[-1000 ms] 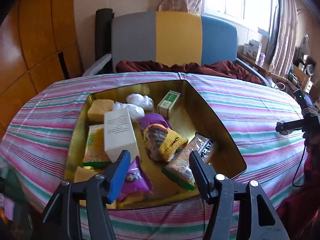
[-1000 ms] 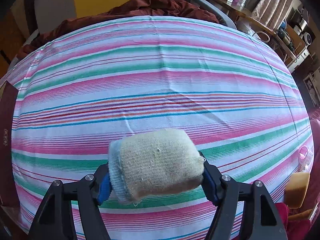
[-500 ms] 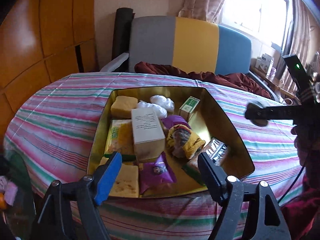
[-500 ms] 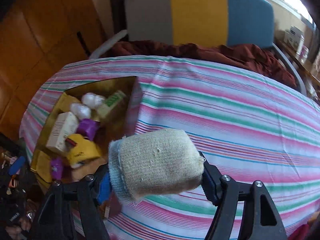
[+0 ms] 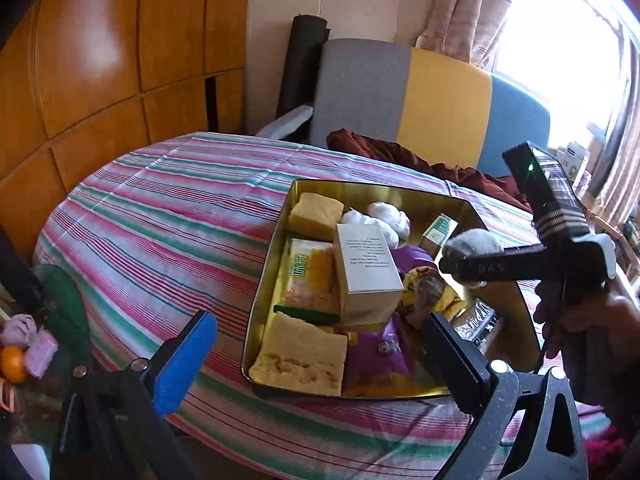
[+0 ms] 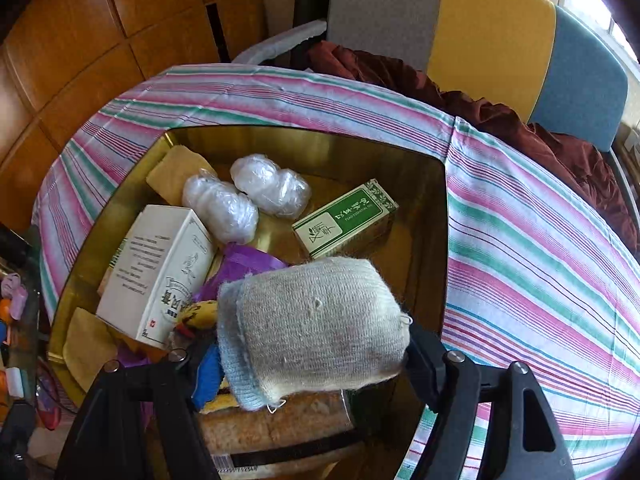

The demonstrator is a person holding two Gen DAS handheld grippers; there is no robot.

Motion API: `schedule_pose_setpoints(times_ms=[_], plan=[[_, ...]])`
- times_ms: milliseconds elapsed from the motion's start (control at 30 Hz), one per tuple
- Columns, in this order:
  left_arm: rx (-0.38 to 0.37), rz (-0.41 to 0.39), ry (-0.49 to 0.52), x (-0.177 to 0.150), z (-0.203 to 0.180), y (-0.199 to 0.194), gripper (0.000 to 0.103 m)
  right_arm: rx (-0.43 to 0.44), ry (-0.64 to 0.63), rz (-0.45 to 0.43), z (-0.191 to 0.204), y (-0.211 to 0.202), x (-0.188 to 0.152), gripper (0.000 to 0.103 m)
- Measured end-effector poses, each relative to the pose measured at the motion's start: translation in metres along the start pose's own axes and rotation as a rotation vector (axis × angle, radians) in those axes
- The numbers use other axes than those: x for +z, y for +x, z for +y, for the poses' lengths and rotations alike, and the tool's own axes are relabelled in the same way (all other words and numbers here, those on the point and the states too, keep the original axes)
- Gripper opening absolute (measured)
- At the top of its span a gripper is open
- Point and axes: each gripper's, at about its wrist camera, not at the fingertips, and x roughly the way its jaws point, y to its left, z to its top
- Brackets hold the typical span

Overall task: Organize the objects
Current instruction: 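Carry the white sock into the gold tray and open the right tool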

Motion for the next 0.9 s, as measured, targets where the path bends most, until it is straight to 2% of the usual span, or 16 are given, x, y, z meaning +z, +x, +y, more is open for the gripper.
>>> schedule_pose_setpoints(times_ms=[100, 233, 467, 767, 900], plan=[[0.024, 0.001, 0.005, 0.002, -0.002, -0.001, 0.103, 0.0, -0.003, 0.006, -0.005, 0.003, -0.006, 0.08], [0.05, 0.0, 0.011, 0.003, -0.006, -0.005, 0.103, -0.02, -0.012, -0.041, -0.012, -0.012, -0.016, 0.088], [0.057, -0.01, 0.038, 0.001, -0.014, -0.014, 0.103, 0.01, 0.046, -0.153, -0.016, -0.061, -0.056, 0.088], [0.04, -0.03, 0.024, -0.008, -0.019, -0.024, 0.102, -0.065, 0.111, -0.259, -0.012, -0.106, -0.118, 0.088], [0.044, -0.043, 0.029, -0.009, -0.023, -0.029, 0.102, -0.076, 0.148, -0.285, -0.012, -0.111, -0.126, 0.088]])
